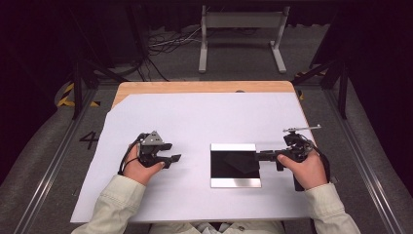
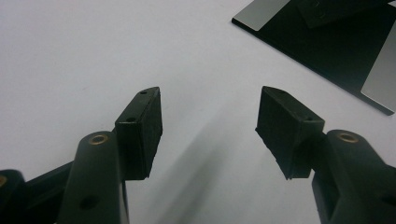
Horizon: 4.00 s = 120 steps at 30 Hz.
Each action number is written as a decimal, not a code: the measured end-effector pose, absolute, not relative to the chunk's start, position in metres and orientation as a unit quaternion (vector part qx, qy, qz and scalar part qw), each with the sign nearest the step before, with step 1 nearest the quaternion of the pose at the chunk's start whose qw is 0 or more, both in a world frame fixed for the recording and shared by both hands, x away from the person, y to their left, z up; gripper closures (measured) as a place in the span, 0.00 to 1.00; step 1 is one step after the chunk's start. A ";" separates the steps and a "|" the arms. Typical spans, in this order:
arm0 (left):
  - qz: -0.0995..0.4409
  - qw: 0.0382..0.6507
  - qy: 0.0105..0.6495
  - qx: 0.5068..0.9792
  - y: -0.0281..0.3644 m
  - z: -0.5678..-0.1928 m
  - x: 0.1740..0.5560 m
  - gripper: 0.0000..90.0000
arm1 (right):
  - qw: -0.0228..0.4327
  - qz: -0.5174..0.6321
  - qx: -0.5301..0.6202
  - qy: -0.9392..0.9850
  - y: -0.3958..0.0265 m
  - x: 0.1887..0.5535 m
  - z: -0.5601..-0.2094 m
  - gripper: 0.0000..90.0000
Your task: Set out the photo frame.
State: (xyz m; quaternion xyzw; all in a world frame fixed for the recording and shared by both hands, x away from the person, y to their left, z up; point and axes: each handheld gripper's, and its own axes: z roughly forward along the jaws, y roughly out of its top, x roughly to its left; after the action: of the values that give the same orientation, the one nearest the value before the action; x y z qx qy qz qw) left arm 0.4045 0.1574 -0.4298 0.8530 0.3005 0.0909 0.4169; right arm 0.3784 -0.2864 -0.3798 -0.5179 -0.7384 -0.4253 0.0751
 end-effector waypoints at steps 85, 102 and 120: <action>0.090 0.418 0.302 0.852 0.159 -0.429 0.405 0.45 | 0.206 -0.389 -0.440 -0.782 -0.249 0.357 -0.376 0.97; 0.092 0.417 0.302 0.852 0.159 -0.430 0.405 0.45 | 0.134 -0.473 -0.399 -0.774 -0.240 0.352 -0.371 0.97; 0.091 0.417 0.303 0.852 0.158 -0.429 0.404 0.44 | 0.026 -0.492 -0.334 -0.804 -0.239 0.361 -0.388 0.97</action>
State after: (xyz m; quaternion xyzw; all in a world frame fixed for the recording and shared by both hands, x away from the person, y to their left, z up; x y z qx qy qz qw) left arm 0.4042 0.1585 -0.4293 0.8518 0.3032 0.0909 0.4175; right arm 0.3605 -0.2392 -0.3880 -0.3343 -0.8037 -0.4916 0.0263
